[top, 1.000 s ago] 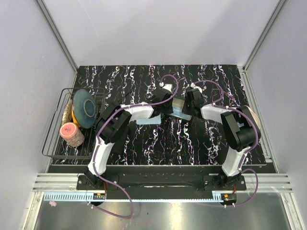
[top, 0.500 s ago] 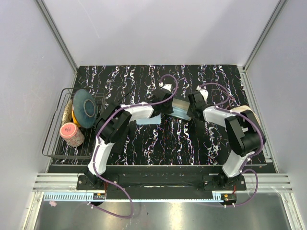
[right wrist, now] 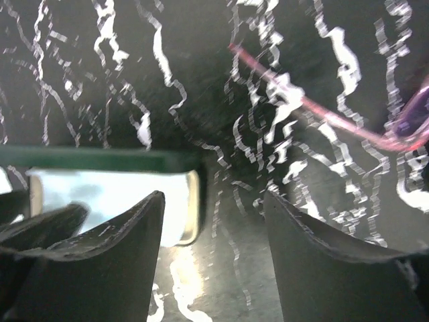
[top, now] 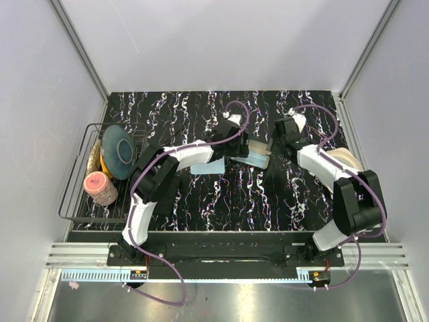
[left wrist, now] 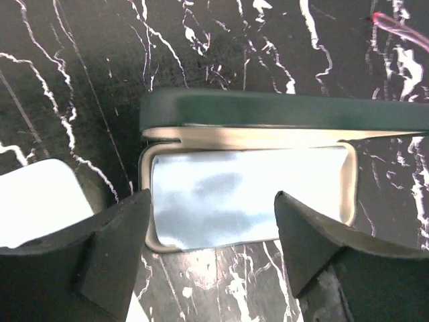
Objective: Organize the sunglasses
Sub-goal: Smooth out the glasses cleaning cloth near the sunglasses case.
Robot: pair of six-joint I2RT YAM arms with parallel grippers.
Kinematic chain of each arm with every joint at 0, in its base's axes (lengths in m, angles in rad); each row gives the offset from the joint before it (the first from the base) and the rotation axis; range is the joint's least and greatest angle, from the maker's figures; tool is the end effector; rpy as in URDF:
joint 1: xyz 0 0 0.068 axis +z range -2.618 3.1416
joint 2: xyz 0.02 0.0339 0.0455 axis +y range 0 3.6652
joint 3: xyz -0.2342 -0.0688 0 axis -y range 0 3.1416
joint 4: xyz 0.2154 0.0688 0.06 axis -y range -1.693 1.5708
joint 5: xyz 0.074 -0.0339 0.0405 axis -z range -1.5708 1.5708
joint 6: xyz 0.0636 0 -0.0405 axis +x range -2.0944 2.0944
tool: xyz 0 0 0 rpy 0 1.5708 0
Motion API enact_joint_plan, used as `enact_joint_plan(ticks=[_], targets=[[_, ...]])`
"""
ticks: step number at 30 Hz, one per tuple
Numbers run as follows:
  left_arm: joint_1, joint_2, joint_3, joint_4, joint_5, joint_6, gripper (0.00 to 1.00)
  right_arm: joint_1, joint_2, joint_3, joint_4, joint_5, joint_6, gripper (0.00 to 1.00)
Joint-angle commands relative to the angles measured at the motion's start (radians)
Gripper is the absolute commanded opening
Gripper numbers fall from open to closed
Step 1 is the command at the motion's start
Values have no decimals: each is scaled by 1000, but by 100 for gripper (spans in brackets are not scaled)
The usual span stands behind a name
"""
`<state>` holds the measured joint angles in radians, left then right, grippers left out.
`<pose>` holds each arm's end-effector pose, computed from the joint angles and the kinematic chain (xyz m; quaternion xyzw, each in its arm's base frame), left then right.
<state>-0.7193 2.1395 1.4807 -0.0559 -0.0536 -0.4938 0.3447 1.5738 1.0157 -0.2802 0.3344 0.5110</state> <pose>0.3461 -0.2986 0.1363 0.0913 0.9049 -0.2165 0.3548 0.3128 0.0901 0.1848 0.1359 0.9125 0.0051 0.3858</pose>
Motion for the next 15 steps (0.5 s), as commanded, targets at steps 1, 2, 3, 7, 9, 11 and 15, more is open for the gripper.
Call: enact_joint_plan(ticks=[1, 2, 3, 7, 9, 11, 15], targets=[[6, -165, 49, -31, -78, 14, 85, -93, -32, 52, -47, 16, -130, 73], [6, -212, 29, -36, -89, 12, 89, -108, -21, 63, -48, 0, -164, 80], [6, -239, 15, -38, -115, 6, 99, -124, -8, 75, -69, -52, -196, 83], [15, -395, -56, -28, -158, -17, 99, -188, 70, 193, -148, -153, -336, 87], [37, -438, -88, -33, -166, -25, 99, -202, 92, 227, -183, -198, -380, 86], [78, -490, -112, -51, -161, -48, 99, -202, 130, 279, -218, -180, -451, 86], [168, -564, -161, -76, -123, -97, 99, -231, 184, 327, -278, -199, -506, 86]])
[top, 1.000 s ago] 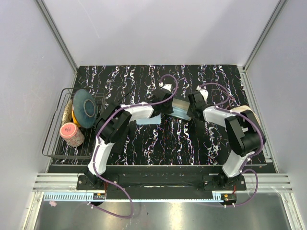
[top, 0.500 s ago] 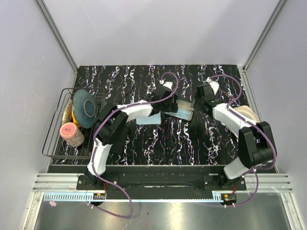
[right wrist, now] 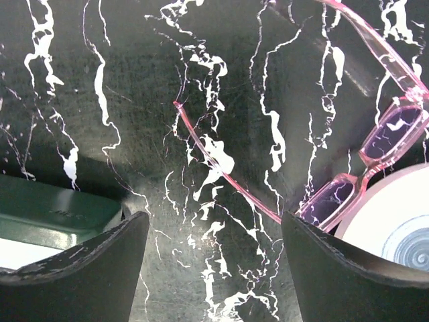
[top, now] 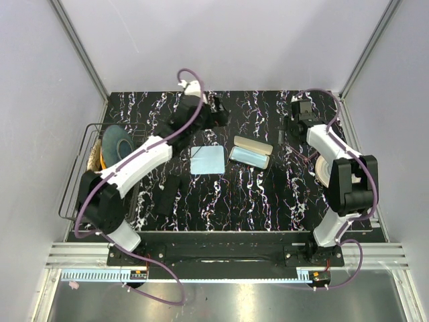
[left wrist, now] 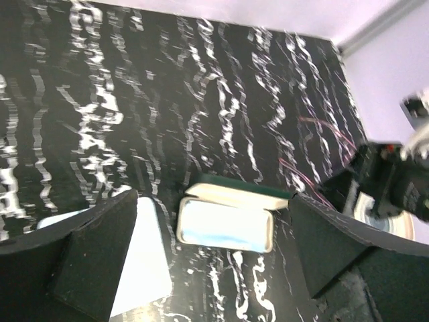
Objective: Organize the sunglasses
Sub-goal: Smooth out the glasses cleaning cloth near the sunglasses case, then pick up the sunglasses from the corner of the board.
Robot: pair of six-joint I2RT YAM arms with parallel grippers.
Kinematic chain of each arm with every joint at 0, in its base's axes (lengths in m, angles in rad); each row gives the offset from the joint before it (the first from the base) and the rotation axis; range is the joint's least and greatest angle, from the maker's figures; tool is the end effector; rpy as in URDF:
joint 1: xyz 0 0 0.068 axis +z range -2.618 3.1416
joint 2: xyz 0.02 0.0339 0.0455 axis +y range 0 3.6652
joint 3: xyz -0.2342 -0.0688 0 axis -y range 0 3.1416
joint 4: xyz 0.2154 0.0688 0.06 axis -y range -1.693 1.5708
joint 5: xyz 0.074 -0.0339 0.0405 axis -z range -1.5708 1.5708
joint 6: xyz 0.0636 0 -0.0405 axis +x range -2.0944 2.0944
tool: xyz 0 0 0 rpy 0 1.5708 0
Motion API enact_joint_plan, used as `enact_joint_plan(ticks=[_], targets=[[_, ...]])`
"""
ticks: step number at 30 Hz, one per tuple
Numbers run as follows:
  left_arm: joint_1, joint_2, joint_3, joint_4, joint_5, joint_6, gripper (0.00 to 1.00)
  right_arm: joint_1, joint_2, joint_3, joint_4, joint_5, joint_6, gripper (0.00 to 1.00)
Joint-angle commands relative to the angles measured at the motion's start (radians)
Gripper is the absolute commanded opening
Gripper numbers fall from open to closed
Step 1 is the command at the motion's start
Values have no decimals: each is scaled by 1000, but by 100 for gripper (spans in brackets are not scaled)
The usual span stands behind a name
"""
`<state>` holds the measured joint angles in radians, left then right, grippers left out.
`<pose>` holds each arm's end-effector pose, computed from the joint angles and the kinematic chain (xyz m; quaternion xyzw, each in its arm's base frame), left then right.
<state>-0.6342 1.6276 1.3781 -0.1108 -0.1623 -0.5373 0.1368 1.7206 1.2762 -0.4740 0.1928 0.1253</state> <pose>0.3161 -0.2197 0.3041 -0.0064 0.8209 -0.2580 0.5094 0.3564 0.0368 0.1982 0.0254 0.9430 -0.0487 0.3281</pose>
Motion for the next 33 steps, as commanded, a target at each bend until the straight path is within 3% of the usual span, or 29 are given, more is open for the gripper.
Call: enact_joint_plan(ticks=[1, 4, 6, 13, 25, 31, 33], targets=[[114, -87, -88, -20, -16, -56, 99, -31, 49, 69, -84, -68, -156, 85], [189, -177, -195, 55, 53, -64, 99, -51, 77, 74, -87, -108, -194, 83], [221, -227, -264, 108, 106, -91, 99, -62, 99, 86, -112, -163, -204, 76], [252, -177, -191, 16, 102, -73, 99, -74, 201, 130, -156, -168, -222, 64], [251, -140, -186, 26, 156, -86, 98, -74, 244, 143, -115, -105, -197, 17], [252, -140, -180, 30, 202, -76, 98, -74, 240, 147, -19, -59, -236, 1], [251, -138, -179, 30, 201, -78, 98, -74, 238, 159, 17, -56, -243, 0]])
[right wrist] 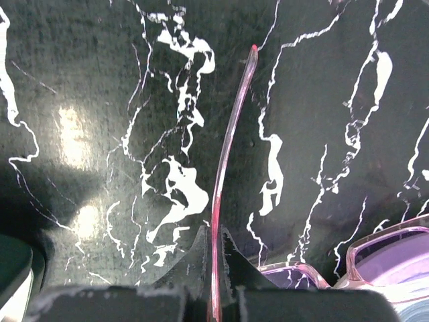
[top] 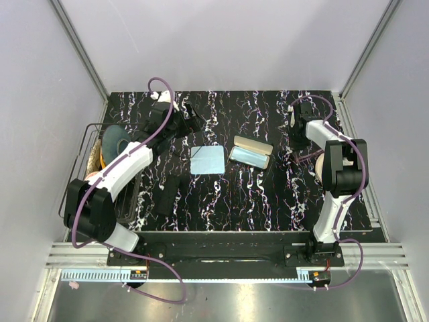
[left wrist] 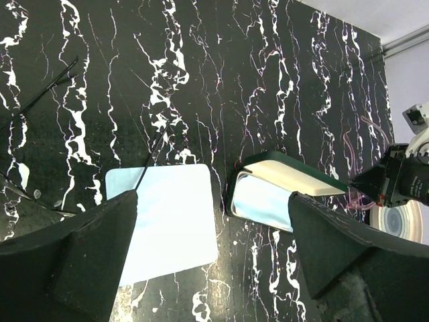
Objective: Organize the sunglasses
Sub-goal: Pick up the sunglasses from the corner of the board, then pass from the right arm to the left
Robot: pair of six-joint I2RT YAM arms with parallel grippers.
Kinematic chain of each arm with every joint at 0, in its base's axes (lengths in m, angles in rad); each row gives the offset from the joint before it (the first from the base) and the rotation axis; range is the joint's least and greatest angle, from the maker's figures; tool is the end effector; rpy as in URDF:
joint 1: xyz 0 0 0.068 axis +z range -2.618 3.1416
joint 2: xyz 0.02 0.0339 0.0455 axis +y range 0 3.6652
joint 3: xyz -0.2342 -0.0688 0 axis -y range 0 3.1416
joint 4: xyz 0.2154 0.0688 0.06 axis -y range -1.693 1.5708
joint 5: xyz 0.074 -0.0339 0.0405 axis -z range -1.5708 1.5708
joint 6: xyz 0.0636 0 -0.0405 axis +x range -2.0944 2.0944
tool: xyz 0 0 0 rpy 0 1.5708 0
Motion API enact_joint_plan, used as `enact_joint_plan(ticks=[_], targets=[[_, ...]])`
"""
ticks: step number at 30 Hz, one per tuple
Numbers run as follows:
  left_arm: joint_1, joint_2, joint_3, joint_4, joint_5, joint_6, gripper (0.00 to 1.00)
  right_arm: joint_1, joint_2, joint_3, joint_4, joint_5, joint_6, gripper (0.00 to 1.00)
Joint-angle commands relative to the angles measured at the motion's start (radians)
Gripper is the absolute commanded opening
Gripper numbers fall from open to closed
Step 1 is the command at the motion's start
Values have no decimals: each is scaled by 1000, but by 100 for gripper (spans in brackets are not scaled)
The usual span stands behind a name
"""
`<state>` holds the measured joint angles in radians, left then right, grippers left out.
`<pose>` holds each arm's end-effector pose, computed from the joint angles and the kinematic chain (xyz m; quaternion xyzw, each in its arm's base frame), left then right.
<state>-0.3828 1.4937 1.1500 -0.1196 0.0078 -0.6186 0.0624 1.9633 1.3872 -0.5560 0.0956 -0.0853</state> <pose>0.3227 -0.1305 0.2694 -0.0980 0.8449 -0.2554 0.4597 0.3809 0.0177 0.1386 -0.0616 0.9730 -0.0491 0.2168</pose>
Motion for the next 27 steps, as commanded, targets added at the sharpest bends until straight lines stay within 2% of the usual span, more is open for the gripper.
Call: enact_joint_plan(ticks=[1, 4, 7, 13, 14, 16, 23, 26, 27], targets=[[1, -4, 51, 31, 26, 2, 99, 1, -12, 53, 106, 41, -40, 0], [1, -9, 60, 15, 9, 2, 99, 1, -49, 70, 133, 23, -44, 0], [7, -18, 70, 6, -3, 0, 99, 1, -131, 79, 136, -62, -34, 0], [21, -41, 106, -37, 14, 2, 99, 1, -372, 55, 157, -351, 45, 0], [25, -46, 109, -35, 44, -4, 99, 2, -403, 47, 189, -446, 62, 0], [45, -56, 116, -35, 87, -27, 98, 2, -495, 13, 232, -541, 119, 0], [79, -102, 93, 81, 467, -90, 95, 23, -675, -40, 468, -1024, 300, 0], [79, -115, 88, 120, 597, -154, 95, 71, -730, -82, 604, -1153, 396, 0], [81, -109, 85, 153, 630, -218, 95, 89, -751, -99, 628, -1177, 432, 0]])
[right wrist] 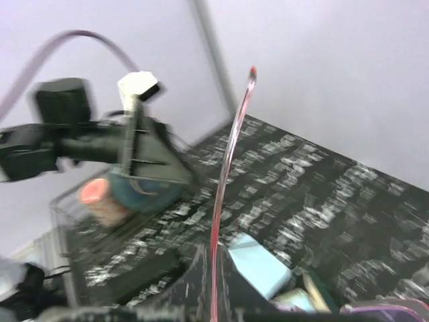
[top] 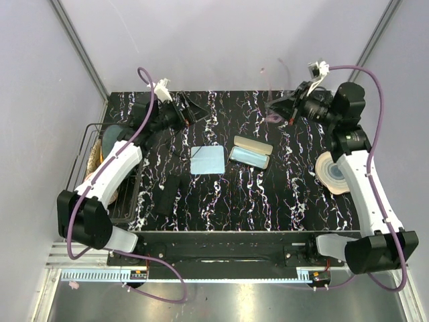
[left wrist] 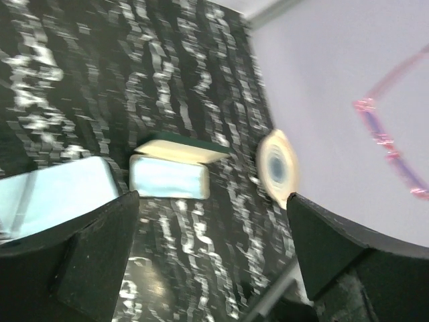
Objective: Organize the sunglasses
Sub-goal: Pass from the right arm to the left
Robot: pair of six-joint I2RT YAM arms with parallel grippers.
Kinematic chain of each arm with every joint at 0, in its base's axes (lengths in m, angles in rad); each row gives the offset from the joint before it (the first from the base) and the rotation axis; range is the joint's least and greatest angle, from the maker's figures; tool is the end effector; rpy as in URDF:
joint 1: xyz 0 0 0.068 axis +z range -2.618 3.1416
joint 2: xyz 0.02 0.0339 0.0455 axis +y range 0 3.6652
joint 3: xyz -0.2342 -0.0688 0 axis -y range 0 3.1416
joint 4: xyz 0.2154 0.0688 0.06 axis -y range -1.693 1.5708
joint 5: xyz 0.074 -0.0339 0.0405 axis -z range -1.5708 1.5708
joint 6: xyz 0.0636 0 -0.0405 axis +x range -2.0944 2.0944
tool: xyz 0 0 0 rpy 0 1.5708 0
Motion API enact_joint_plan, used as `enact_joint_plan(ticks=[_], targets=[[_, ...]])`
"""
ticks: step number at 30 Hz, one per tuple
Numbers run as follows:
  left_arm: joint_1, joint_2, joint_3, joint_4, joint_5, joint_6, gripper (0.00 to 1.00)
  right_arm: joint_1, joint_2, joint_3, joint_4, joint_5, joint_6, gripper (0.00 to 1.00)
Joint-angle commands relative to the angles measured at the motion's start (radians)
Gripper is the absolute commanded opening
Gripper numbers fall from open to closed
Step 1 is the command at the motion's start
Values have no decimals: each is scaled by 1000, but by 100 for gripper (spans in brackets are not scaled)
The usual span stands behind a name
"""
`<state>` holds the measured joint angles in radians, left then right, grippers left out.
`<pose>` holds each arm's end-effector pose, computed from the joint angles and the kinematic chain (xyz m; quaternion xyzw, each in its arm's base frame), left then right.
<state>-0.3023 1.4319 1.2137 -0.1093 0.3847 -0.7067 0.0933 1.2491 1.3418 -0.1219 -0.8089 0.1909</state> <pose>0.3144 -0.1230 0.3146 -0.0512 0.8040 -0.4124 0.4253 0.2673 0.0712 0.4119 -0.2417 0.6721 0.3702 0.5941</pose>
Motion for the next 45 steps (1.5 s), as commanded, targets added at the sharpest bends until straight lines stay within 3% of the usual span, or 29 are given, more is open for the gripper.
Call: enact_joint_plan(ticks=[1, 7, 15, 24, 34, 38, 40, 45], targets=[[0, -44, 20, 178, 285, -164, 95, 78, -43, -58, 212, -294, 163, 0], [-46, -39, -82, 473, 473, -540, 96, 267, -51, -49, 220, -325, 124, 0], [-83, -154, -249, 592, 404, -833, 97, 327, -7, -30, 240, -300, 73, 0], [-162, -90, -184, 560, 368, -918, 98, 358, 39, -46, 358, -289, 104, 0], [-227, 31, -149, 686, 347, -998, 74, 379, 30, -53, 344, -286, 73, 0], [-238, 71, -151, 769, 339, -1063, 58, 381, 27, -67, 340, -282, 67, 0], [-244, 82, -144, 804, 341, -1080, 56, 384, 24, -73, 335, -276, 65, 0], [-251, 96, -132, 836, 350, -1097, 34, 382, 21, -86, 311, -254, 42, 0]])
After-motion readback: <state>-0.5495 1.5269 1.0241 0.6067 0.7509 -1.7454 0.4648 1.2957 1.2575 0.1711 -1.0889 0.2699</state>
